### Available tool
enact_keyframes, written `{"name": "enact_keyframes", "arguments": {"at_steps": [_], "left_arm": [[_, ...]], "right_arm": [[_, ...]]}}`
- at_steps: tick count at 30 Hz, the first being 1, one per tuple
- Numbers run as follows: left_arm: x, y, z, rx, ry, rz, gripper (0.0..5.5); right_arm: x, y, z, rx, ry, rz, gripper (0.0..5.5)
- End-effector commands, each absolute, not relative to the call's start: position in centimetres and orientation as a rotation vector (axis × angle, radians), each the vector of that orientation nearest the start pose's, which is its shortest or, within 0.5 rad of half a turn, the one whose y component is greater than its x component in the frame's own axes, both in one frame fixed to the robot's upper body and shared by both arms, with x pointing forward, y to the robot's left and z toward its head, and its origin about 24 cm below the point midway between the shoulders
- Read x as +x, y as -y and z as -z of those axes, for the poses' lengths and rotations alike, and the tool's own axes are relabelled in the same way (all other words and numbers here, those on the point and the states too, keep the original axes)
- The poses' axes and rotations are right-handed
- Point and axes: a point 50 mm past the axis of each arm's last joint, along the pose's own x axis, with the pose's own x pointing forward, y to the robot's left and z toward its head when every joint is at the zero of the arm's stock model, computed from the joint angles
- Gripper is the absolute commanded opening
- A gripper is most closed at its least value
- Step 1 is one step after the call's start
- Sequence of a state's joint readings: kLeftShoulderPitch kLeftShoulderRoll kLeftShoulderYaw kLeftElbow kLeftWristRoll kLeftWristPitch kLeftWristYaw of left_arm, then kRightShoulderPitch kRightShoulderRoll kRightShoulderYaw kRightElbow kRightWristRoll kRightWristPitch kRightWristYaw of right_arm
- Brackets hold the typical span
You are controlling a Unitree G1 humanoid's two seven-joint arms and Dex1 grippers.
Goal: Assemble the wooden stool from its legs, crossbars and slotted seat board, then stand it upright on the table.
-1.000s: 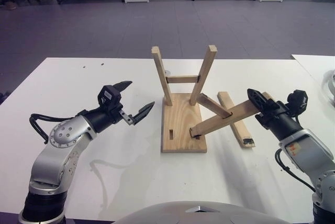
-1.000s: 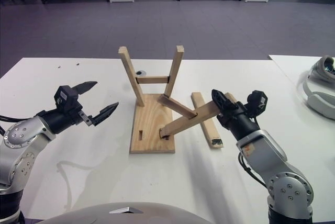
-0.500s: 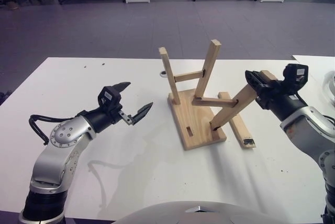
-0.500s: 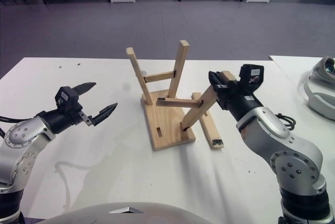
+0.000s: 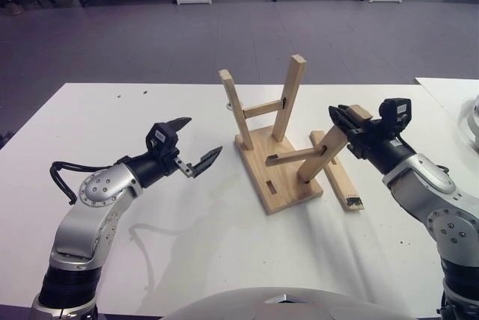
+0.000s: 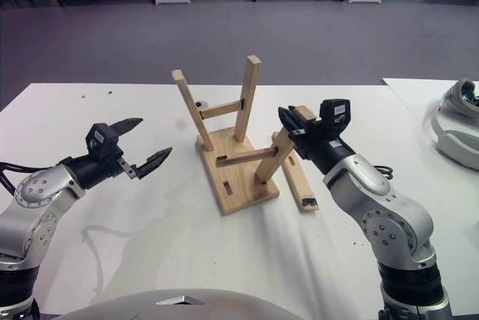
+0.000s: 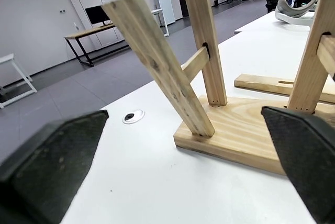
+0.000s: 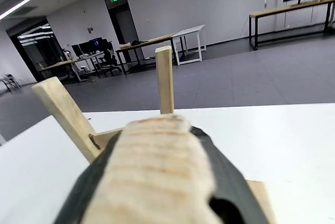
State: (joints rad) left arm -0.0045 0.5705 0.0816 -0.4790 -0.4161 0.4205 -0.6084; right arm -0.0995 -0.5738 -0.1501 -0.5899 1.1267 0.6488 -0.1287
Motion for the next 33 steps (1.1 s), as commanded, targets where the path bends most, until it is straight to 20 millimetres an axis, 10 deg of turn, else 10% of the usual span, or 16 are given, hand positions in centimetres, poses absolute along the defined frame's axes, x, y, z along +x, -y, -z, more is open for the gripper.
{"name": "enact_keyframes", "arguments": {"at_steps": [1, 7, 11, 18, 33], "left_arm": [[23.5, -18.9, -13.6, 0.235, 0.002, 0.714, 5.40], [24.0, -19.3, -13.6, 0.236, 0.015, 0.698, 5.40], [24.5, -19.0, -13.7, 0.237, 0.028, 0.707, 5.40], [25.2, -18.8, -13.8, 0.236, 0.034, 0.681, 5.40], [26.5, -18.2, -14.5, 0.239, 0.079, 0.629, 5.40]], "right_arm": [[23.7, 18.0, -21.9, 0.487, 0.159, -0.447, 2.25], [24.0, 21.4, -27.9, 0.525, 0.384, -0.432, 3.37], [25.9, 23.6, -20.3, 0.407, 0.047, -0.223, 4.06], [23.4, 23.0, -5.8, 0.119, -0.547, -0.143, 4.49], [22.8, 23.7, -1.7, -0.154, -0.730, -0.142, 2.07]]}}
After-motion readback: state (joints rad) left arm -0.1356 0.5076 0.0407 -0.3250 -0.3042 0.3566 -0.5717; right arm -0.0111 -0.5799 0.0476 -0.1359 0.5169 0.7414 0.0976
